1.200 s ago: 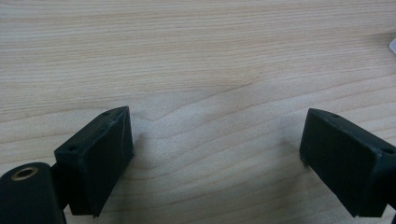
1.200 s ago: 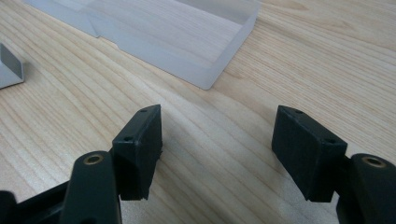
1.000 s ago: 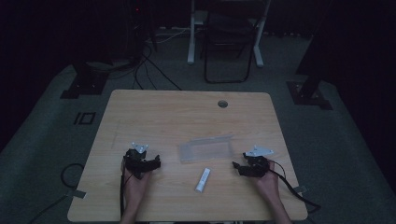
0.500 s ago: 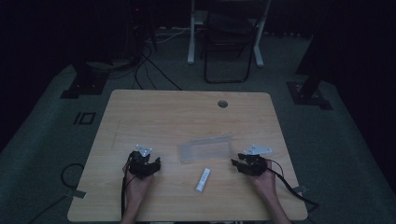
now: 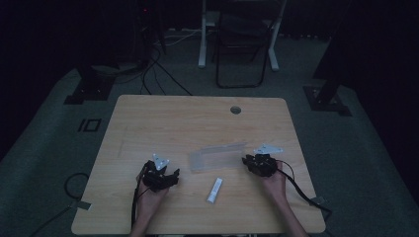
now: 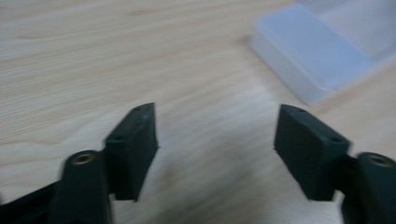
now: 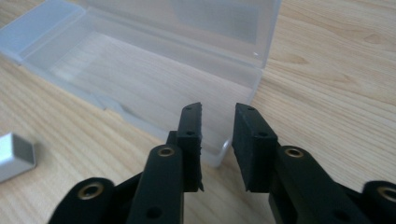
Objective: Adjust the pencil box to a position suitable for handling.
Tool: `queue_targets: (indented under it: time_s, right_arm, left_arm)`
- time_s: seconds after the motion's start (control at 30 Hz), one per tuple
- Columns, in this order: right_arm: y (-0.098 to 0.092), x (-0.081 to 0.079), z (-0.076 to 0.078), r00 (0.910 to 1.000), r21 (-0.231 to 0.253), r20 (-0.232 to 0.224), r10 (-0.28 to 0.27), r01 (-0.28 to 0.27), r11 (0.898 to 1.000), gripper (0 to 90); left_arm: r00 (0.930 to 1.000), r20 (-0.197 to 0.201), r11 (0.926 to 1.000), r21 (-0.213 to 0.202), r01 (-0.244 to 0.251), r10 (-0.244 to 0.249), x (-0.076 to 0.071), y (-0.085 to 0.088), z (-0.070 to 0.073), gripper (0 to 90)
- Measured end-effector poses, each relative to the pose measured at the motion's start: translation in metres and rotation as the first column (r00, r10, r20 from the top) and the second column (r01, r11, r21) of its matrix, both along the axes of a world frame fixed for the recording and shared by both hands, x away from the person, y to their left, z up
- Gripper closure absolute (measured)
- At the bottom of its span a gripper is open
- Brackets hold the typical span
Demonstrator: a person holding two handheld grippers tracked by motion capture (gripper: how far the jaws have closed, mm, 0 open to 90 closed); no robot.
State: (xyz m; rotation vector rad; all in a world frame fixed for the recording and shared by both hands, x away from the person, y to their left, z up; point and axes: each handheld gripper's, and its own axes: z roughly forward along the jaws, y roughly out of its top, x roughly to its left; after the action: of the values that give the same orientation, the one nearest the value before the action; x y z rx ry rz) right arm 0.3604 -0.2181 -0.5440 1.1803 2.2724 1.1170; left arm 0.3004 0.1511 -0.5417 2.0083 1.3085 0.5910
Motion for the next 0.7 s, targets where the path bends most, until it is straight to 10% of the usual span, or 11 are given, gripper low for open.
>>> queue_targets:
  time_s: [0.2, 0.7]
  right_arm:
    - [0.005, 0.009, -0.004, 0.999, 0.024, -0.037, -0.027, 0.028, 0.999, 77.3]
    - [0.052, 0.021, -0.004, 0.9953, -0.014, -0.012, 0.096, -0.096, 0.995, 82.5]
  left_arm:
    - [0.9966, 0.006, 0.9965, -0.01, 0.083, -0.083, -0.003, -0.014, 0.0, 28.3]
    - [0.9963, 0.034, 0.9968, 0.015, 0.079, -0.079, -0.001, -0.01, -0.002, 20.9]
